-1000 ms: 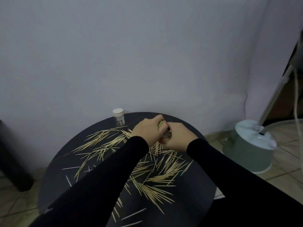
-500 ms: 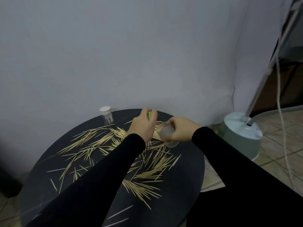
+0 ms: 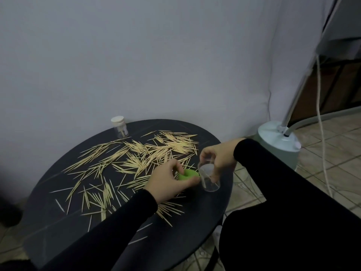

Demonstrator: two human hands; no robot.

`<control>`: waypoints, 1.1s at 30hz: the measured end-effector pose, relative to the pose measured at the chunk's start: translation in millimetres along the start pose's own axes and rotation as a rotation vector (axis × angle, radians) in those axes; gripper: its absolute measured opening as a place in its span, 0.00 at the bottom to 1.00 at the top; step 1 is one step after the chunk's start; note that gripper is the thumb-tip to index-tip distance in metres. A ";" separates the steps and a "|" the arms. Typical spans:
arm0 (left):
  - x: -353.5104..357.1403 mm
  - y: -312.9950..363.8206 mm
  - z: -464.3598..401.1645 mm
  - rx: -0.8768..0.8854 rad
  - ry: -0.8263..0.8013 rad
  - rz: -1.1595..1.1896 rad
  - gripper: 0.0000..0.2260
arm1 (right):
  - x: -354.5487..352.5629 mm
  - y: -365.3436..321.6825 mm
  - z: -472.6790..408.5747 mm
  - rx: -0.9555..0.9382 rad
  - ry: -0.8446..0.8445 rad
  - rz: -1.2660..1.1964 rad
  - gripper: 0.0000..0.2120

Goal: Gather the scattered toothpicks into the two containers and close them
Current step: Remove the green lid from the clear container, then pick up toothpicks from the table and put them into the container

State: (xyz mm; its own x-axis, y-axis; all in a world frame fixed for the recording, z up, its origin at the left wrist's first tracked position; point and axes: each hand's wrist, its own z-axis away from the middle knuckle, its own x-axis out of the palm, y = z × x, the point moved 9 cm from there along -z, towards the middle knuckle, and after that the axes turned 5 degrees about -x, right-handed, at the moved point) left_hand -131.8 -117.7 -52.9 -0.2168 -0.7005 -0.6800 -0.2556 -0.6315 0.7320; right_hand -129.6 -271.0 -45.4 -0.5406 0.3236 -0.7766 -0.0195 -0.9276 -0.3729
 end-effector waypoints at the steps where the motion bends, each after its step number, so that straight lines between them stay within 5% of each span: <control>1: 2.5 -1.7 4.0 0.008 -0.019 -0.029 0.21 | 2.5 1.0 0.7 0.015 -0.018 0.020 0.25; 10: 26.6 3.3 8.8 0.068 -0.094 -0.321 0.22 | 4.3 -1.5 15.6 0.052 -0.100 0.340 0.41; 13: 33.3 3.5 10.4 0.103 -0.157 -0.355 0.21 | 0.8 2.9 7.0 0.012 -0.052 0.364 0.36; 20: 5.4 3.3 13.2 0.189 -0.292 -0.426 0.22 | -12.5 9.7 -28.0 -0.204 0.197 -0.003 0.13; 25: 2.5 -16.2 21.7 0.092 -0.434 -0.404 0.15 | -1.2 12.9 -42.1 -0.190 0.133 -0.038 0.10; 33: 0.2 -29.2 14.8 0.138 -0.348 -0.299 0.05 | 2.4 1.3 -53.8 -0.237 0.178 -0.040 0.07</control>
State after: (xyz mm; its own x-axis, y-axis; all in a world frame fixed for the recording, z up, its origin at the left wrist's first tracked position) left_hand -138.3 -94.5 -75.1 -0.4116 -0.3268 -0.8508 -0.4726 -0.7216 0.5058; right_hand -85.7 -261.5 -75.0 -0.3867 0.4062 -0.8279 0.1700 -0.8510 -0.4969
